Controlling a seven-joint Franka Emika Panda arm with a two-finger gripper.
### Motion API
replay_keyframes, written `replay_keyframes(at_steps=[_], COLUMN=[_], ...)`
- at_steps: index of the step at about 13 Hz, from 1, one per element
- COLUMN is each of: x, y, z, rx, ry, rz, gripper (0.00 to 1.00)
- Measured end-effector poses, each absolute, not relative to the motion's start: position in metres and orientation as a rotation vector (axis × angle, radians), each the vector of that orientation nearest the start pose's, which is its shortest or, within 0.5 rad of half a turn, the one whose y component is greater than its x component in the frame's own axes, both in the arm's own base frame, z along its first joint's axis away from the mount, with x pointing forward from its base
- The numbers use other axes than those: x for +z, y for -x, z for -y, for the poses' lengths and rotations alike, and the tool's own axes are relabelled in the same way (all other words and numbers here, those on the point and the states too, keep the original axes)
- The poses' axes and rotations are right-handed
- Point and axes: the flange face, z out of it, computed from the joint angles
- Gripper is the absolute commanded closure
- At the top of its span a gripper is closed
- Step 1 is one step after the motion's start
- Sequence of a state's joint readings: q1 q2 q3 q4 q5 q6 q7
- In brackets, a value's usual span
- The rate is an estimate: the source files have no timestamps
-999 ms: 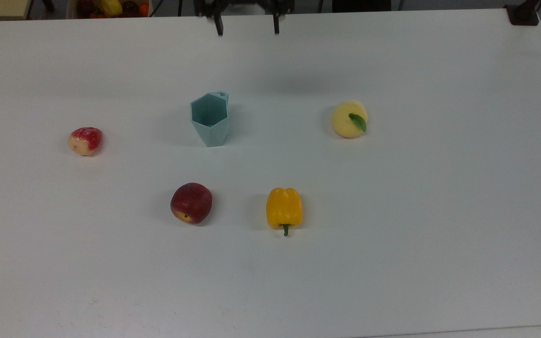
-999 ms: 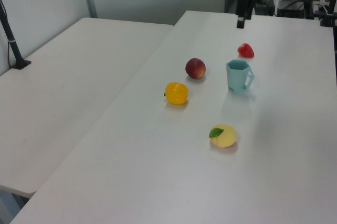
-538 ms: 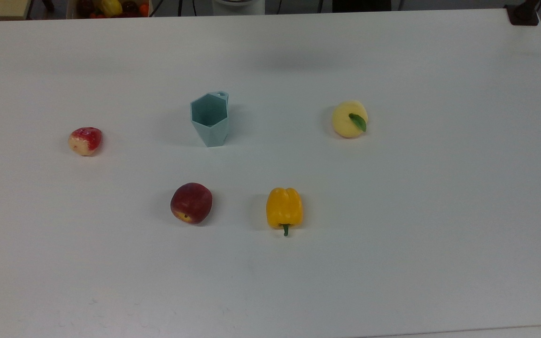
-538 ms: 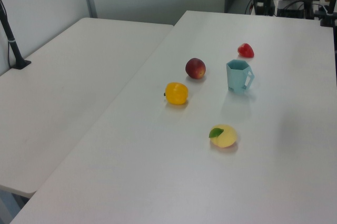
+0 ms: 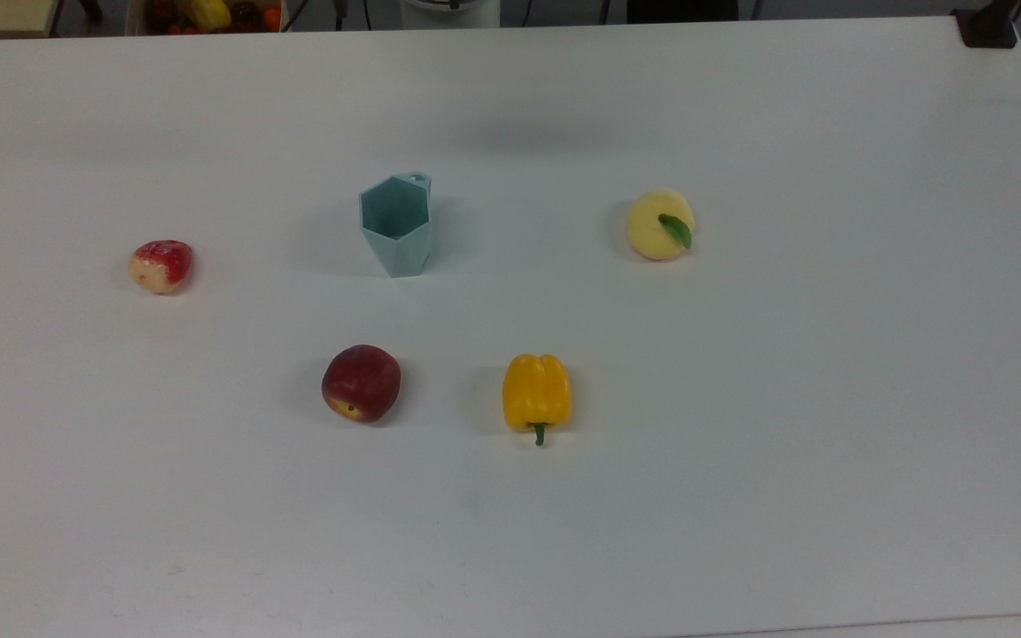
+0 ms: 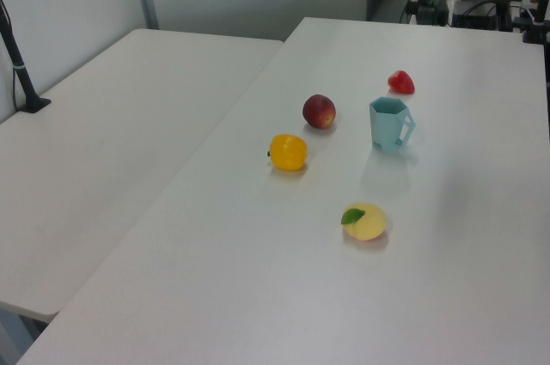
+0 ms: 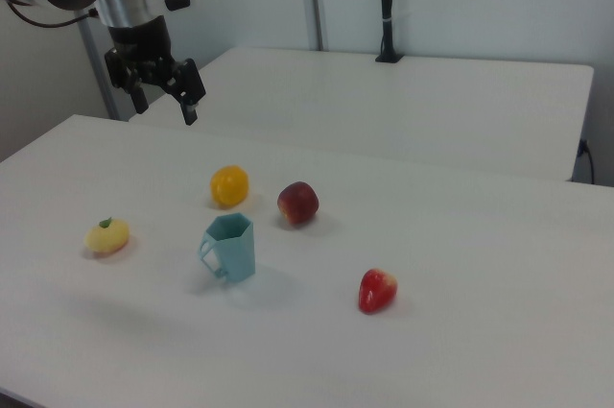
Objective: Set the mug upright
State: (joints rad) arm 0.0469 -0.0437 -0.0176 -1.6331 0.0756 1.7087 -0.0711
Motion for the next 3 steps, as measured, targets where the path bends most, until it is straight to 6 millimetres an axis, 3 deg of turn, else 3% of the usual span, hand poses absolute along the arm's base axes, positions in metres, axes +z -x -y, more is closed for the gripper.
replay_keyframes(at_steps=[3], x=[0.6298], y=[-0.5552], z=[-0.0252], rx=[-0.180], ry=[3.059], rz=[0.151], gripper=[0.00])
